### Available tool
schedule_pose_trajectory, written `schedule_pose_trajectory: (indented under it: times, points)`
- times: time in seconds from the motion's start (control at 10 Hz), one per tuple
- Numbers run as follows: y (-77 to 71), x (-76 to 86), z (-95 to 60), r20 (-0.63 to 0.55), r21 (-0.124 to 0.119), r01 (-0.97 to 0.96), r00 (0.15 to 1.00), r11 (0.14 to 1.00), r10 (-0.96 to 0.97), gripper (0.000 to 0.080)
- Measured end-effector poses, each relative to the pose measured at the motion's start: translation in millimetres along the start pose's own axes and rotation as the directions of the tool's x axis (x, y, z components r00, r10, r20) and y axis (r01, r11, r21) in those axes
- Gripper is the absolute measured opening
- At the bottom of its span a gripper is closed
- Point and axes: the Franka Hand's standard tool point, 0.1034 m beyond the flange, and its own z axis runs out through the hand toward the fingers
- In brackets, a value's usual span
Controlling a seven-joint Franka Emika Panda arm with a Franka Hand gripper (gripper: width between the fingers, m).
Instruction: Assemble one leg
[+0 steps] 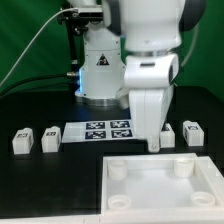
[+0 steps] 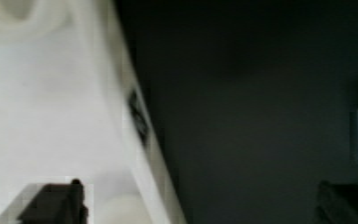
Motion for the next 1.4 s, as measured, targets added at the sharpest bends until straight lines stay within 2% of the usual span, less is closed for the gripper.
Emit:
schedule_pose_trajectory:
  times: [0.1,0.2,0.3,0.4,0.6,0.7,0.8,0.9,1.1,1.2,1.4]
  points:
    - [-12.6,12.4,-5.8,0.0,-0.004,-0.171,0.985,0.985,0.171,0.0649]
    - [-25.3,26.0,-8.9,-0.009,-0.008,-0.371,0.929,0.929,0.37,0.0649]
    - [-41.5,43.1,-10.1,-0.018,-0.009,-0.52,0.854,0.854,0.52,0.0649]
    - [-50.4,53.3,-8.7,-0.017,-0.005,-0.623,0.782,0.782,0.623,0.0649]
    - [-53.1,57.3,-7.9,-0.021,0.012,-0.766,0.642,0.642,0.766,0.0649]
    - [-54.2,58.5,-7.7,-0.016,0.027,-0.858,0.512,0.512,0.859,0.0649]
    - [-55.3,59.6,-7.3,-0.012,0.035,-0.892,0.45,0.45,0.893,0.0649]
    - [-56.2,59.6,-6.6,-0.011,0.035,-0.876,0.481,0.481,0.877,0.0649]
    - [-73.1,57.9,1.4,0.021,0.035,-0.882,0.471,0.47,0.882,0.0649]
    - [-83.8,49.1,4.1,0.147,0.016,-0.885,0.462,0.465,0.874,0.0649]
    - [-90.1,51.0,5.2,0.419,-0.001,-0.889,0.415,0.457,0.808,0.0649]
